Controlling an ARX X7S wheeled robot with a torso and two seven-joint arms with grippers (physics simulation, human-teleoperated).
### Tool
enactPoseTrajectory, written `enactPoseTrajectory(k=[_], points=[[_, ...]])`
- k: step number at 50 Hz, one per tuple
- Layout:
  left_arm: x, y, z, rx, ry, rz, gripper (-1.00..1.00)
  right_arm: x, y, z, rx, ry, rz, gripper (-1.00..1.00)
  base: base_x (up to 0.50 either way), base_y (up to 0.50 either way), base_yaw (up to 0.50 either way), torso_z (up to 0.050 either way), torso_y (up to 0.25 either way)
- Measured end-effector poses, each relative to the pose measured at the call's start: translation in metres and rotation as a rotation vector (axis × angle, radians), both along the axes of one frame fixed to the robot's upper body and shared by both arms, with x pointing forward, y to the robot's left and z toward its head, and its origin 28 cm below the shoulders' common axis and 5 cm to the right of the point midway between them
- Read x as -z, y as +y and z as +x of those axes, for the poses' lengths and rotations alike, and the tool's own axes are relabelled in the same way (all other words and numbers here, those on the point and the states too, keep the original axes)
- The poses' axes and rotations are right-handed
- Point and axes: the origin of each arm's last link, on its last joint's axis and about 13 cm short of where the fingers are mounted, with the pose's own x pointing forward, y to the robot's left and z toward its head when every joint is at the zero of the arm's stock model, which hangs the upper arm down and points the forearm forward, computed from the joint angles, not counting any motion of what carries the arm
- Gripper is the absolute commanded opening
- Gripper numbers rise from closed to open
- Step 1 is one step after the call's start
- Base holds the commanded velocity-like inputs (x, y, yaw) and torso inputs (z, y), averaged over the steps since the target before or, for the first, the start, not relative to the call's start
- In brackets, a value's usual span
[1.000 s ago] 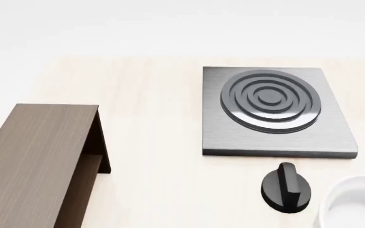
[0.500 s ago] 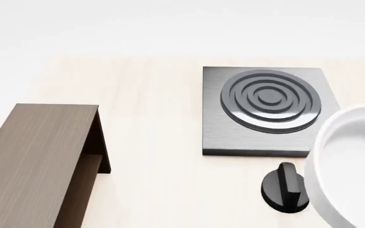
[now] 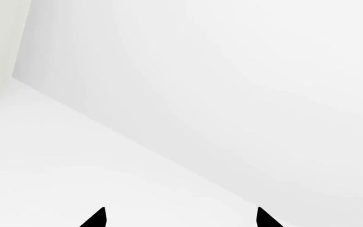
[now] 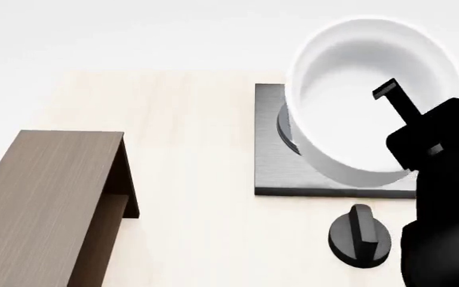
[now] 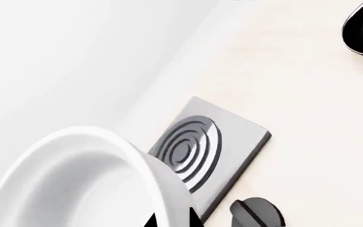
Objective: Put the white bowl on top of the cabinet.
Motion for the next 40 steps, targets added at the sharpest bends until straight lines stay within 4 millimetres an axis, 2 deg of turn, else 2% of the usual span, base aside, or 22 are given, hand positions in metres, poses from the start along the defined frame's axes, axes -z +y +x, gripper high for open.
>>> enactPoseTrajectory(k=[24,40], points=[[0.001,0.0,0.0,0.003,-0.002,-0.004,1.0,-0.043,0.047,0.059,-0.185,0.011,-0.275,-1.0,0.0,0.0,0.0,0.0,0.001],[0.001,0.0,0.001,0.006,-0.002,-0.004,1.0,-0.071,0.085,0.08,-0.448,-0.03,-0.368,-1.0,0.0,0.0,0.0,0.0,0.001]])
